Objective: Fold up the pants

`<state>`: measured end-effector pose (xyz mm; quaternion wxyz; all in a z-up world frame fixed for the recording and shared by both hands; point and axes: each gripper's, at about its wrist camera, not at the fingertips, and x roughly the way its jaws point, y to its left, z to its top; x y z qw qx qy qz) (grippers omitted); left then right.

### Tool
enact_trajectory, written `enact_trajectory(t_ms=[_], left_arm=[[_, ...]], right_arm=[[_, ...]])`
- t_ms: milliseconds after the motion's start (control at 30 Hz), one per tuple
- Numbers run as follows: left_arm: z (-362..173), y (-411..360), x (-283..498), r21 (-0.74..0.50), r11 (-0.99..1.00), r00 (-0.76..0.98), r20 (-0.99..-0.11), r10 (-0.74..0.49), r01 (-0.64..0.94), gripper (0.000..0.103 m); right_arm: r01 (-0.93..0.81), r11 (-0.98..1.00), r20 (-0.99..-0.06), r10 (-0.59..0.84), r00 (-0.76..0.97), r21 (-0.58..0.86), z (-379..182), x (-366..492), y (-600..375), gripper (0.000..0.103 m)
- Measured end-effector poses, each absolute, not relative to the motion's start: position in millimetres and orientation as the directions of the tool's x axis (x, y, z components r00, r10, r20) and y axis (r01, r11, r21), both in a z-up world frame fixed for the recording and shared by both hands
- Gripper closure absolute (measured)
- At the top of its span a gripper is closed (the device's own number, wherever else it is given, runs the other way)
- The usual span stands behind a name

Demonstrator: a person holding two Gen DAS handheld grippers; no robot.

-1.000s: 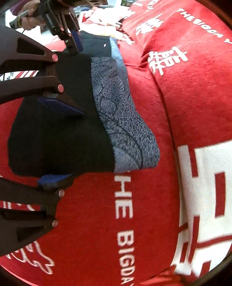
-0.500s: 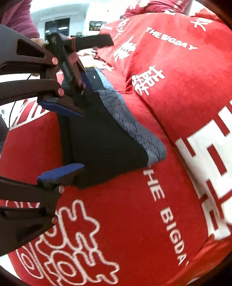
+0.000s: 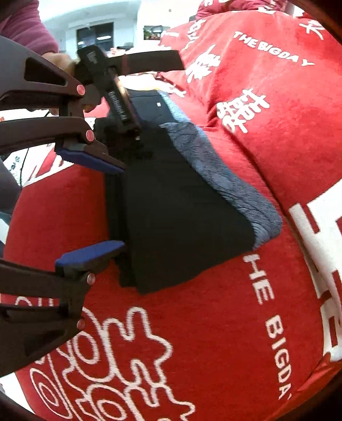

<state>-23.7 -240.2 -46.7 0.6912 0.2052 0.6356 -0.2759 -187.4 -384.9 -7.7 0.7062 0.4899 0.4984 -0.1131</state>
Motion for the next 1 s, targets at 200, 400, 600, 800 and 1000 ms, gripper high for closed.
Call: enact_trajectory(t_ms=[200, 400, 600, 800, 1000], left_arm=[[-46.7, -237.9, -30.2, -0.043, 0.791, 0.067, -0.992, -0.106, 0.61, 0.005], [-48.9, -225.6, -35.2, -0.029, 0.829, 0.086, -0.992, -0.092, 0.558, 0.001], [-42.1, -219.1, -44.9, 0.003, 0.847, 0.098, -0.994, -0.058, 0.531, 0.001], [-35.5, -218.3, -54.2, 0.0, 0.827, 0.07, -0.996, -0.048, 0.563, 0.001], [-33.2, -215.8, -45.2, -0.025, 0.795, 0.037, -0.997, -0.06, 0.606, 0.001]], right_arm=[[0.651, 0.503, -0.822, 0.37, 0.432, 0.568, -17.2, -194.9, -373.9, 0.045], [0.635, 0.527, -0.824, 0.4, 0.401, 0.565, -20.9, -204.7, -373.9, 0.044], [0.627, 0.557, -0.837, 0.401, 0.372, 0.545, -16.1, -207.3, -380.6, 0.039], [0.648, 0.549, -0.848, 0.379, 0.37, 0.528, -13.3, -207.5, -382.0, 0.038], [0.678, 0.533, -0.862, 0.346, 0.371, 0.506, -8.6, -206.0, -366.7, 0.038]])
